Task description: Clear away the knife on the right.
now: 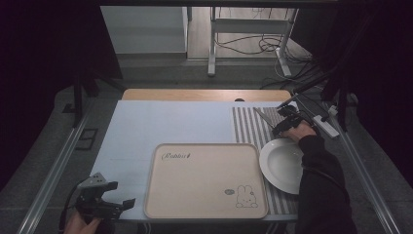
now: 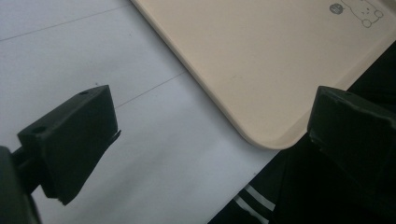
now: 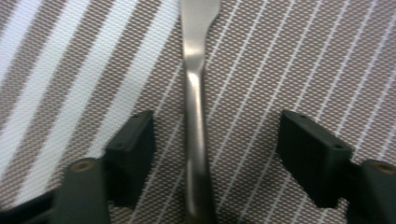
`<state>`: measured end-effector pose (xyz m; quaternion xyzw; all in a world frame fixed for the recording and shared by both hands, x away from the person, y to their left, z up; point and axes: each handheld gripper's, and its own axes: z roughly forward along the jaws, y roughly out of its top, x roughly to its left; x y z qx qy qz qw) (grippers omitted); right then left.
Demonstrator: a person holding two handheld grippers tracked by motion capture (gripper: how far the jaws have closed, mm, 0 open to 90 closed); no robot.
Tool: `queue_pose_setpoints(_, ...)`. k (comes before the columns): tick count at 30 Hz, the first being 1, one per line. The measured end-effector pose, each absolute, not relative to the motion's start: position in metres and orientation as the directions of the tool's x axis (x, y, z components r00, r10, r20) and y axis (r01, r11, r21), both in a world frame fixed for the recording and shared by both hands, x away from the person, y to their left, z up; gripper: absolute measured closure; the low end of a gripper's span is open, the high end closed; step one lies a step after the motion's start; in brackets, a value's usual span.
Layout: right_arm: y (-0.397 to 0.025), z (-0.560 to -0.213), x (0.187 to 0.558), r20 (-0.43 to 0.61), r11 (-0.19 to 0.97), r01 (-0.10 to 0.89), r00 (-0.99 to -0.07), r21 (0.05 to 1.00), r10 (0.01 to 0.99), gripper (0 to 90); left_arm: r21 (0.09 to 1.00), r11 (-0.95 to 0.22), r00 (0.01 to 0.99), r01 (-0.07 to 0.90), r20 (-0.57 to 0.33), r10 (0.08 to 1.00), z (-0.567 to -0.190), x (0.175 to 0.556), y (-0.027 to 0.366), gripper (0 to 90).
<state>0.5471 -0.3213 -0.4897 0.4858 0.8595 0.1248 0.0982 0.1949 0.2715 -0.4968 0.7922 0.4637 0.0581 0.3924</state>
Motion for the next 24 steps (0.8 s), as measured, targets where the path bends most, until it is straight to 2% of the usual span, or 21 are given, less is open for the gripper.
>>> queue_pose_setpoints(3,-0.319,-0.486,0.544,-0.043,0.527,0.797,-0.54,0.294,0.841,58.4,0.676,-0.263,0.564,0.689,-0.271,0.78,-0.497,0.195,0.272,1.8)
queue_pose_setpoints(6,-0.32,-0.484,0.543,-0.036,0.547,0.794,-0.559,0.266,0.828,76.1,0.675,-0.265,0.565,0.688,-0.269,0.78,-0.497,0.195,0.271,1.8)
queue_pose_setpoints(7,-0.32,-0.484,0.542,-0.031,0.549,0.791,-0.563,0.268,0.826,79.3,0.675,-0.266,0.565,0.688,-0.268,0.78,-0.497,0.194,0.271,1.8)
queue_pose_setpoints(16,-0.322,-0.483,0.541,-0.024,0.566,0.777,-0.583,0.275,0.812,80.4,0.674,-0.264,0.563,0.69,-0.271,0.78,-0.497,0.195,0.271,1.8)
queue_pose_setpoints(20,-0.328,-0.482,0.54,-0.033,0.564,0.759,-0.587,0.324,0.809,80.4,0.674,-0.262,0.562,0.691,-0.273,0.781,-0.497,0.195,0.271,1.8)
queue_pose_setpoints(24,-0.333,-0.477,0.541,-0.038,0.557,0.761,-0.579,0.332,0.814,80.4,0.674,-0.262,0.562,0.691,-0.273,0.781,-0.497,0.195,0.271,1.8)
